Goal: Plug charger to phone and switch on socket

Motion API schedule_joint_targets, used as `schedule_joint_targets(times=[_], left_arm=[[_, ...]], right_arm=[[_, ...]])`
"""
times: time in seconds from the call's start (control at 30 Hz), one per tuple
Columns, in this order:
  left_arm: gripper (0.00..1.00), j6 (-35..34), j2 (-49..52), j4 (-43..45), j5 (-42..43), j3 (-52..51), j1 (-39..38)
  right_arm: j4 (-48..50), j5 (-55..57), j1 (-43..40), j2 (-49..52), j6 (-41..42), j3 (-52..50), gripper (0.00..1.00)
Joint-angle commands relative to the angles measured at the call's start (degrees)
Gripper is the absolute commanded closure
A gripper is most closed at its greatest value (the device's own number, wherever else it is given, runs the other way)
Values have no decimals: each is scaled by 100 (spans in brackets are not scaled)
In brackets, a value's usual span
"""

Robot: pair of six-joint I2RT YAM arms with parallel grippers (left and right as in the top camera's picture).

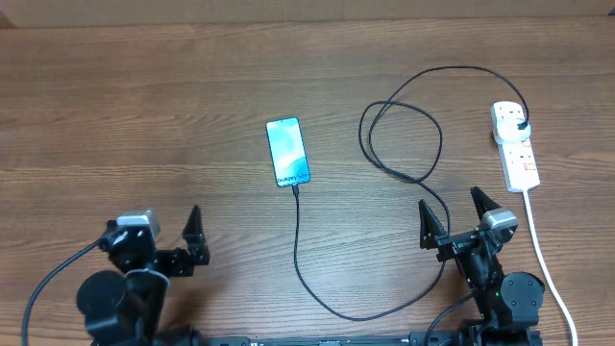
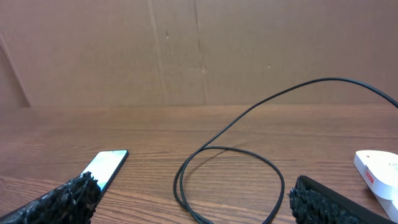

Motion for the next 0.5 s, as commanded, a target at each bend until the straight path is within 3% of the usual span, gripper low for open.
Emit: schedule_joint_targets(times=[0.0, 0.2, 0.47], left_arm=[[0, -354, -90, 470, 321, -529, 33], [1, -616, -435, 1294, 238, -1331, 7], [0, -1331, -1231, 1624, -758, -2052, -533]], right_arm=[[33, 39, 28, -48, 22, -61, 0], [33, 39, 28, -48, 22, -61, 0], [33, 39, 28, -48, 22, -61, 0]])
